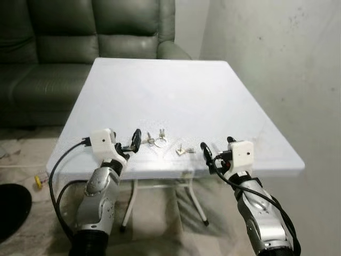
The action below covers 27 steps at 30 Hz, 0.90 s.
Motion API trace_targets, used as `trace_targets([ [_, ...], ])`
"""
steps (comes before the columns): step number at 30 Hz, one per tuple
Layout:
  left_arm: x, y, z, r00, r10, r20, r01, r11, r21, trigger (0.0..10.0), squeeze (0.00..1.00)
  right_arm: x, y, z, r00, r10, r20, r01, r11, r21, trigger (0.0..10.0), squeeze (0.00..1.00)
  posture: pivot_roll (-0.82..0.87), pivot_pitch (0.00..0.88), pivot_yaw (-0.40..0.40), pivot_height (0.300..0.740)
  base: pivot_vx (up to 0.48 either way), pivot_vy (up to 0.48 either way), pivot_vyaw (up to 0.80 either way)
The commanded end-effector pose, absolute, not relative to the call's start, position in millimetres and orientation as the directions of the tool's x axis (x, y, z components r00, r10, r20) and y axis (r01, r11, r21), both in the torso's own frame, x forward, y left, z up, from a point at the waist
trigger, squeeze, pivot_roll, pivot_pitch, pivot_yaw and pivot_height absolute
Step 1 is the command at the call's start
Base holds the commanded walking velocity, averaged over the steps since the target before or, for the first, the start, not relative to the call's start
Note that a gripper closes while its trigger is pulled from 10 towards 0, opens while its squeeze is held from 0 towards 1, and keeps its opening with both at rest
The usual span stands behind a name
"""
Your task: Hang keys on a hook
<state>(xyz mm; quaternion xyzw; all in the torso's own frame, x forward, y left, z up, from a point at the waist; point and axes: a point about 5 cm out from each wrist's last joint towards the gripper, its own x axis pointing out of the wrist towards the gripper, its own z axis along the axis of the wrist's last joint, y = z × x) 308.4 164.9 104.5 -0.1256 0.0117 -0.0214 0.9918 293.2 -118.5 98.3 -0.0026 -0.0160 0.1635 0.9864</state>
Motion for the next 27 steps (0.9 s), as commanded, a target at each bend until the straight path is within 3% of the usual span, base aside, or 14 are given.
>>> trace_targets([
  [1, 310, 158, 108, 0.998, -0.056, 0.0, 0.055, 0.969, -0.242, 10.0, 0.0, 293, -126, 98, 0.948, 0.319, 0.02, -0.318, 0.947, -0.031, 10.0, 0.0, 0.03, 0.0, -0.074, 0.74, 0.0, 0.0, 0.0],
  [14, 296, 143, 105, 0.996, -0.084, 0.032, 0.09, 0.967, -0.239, 10.0, 0.0, 307, -131, 100, 0.895, 0.441, -0.065, -0.446, 0.886, -0.125, 10.0, 0.0, 0.03, 0.0, -0.088, 0.74, 0.0, 0.0, 0.0],
  [27, 280, 131, 100, 0.989, -0.14, 0.043, 0.146, 0.965, -0.219, 10.0, 0.0, 319, -119, 110, 0.805, 0.588, -0.079, -0.593, 0.793, -0.143, 10.0, 0.0, 0.04, 0.0, -0.103, 0.74, 0.0, 0.0, 0.0],
])
